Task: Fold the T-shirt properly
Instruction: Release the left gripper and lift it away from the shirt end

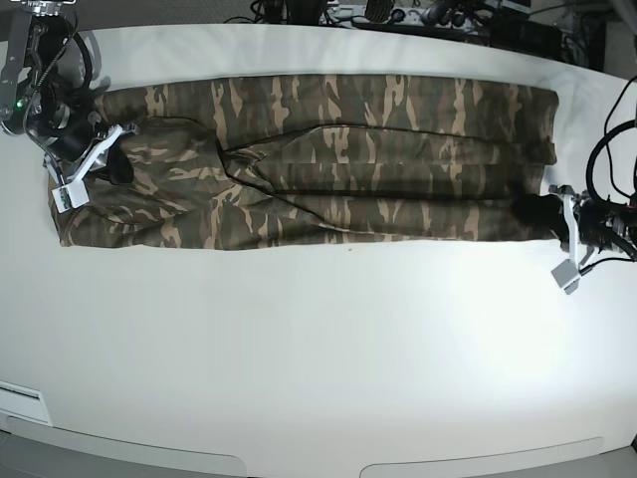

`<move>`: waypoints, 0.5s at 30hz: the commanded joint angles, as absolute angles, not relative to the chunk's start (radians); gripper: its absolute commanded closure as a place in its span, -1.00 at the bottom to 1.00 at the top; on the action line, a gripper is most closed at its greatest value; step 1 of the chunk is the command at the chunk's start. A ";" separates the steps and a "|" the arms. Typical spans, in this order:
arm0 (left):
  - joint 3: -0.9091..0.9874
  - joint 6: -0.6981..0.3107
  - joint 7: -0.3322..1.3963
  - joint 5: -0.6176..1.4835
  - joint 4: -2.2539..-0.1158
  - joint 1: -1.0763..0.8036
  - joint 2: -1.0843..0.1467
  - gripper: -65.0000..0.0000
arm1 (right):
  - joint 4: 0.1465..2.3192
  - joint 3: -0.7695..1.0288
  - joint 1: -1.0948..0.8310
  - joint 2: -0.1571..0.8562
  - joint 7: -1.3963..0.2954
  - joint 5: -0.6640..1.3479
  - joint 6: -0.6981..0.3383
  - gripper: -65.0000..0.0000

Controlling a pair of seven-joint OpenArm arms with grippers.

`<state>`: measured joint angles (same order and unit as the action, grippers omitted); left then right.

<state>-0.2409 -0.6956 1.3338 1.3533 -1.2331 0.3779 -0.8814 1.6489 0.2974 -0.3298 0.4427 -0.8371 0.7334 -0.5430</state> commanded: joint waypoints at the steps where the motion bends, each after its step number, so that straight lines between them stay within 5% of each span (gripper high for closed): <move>1: -0.231 -0.698 1.307 1.340 -1.242 0.393 -0.909 1.00 | 1.647 0.302 -0.335 0.457 -0.891 0.678 -0.524 1.00; 7: -0.231 -0.698 1.302 1.309 -1.242 0.352 -0.909 0.96 | 1.647 0.302 -0.335 0.457 -0.891 0.679 -0.524 1.00; 11: -0.231 -0.698 1.301 1.315 -1.242 0.329 -0.913 -0.05 | 1.647 0.302 -0.335 0.457 -0.891 0.679 -0.524 1.00; 13: -0.231 -0.698 1.301 1.315 -1.242 0.327 -0.915 -0.25 | 1.647 0.302 -0.335 0.457 -0.891 0.679 -0.524 1.00; 15: -0.231 -0.698 1.300 1.295 -1.242 0.327 -0.915 -0.24 | 1.647 0.302 -0.335 0.457 -0.894 0.679 -0.524 1.00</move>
<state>-0.2420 -0.6933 1.3037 1.2911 -1.2327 0.3077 -0.8864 1.6489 0.2974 -0.3298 0.4431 -0.8375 0.7338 -0.5430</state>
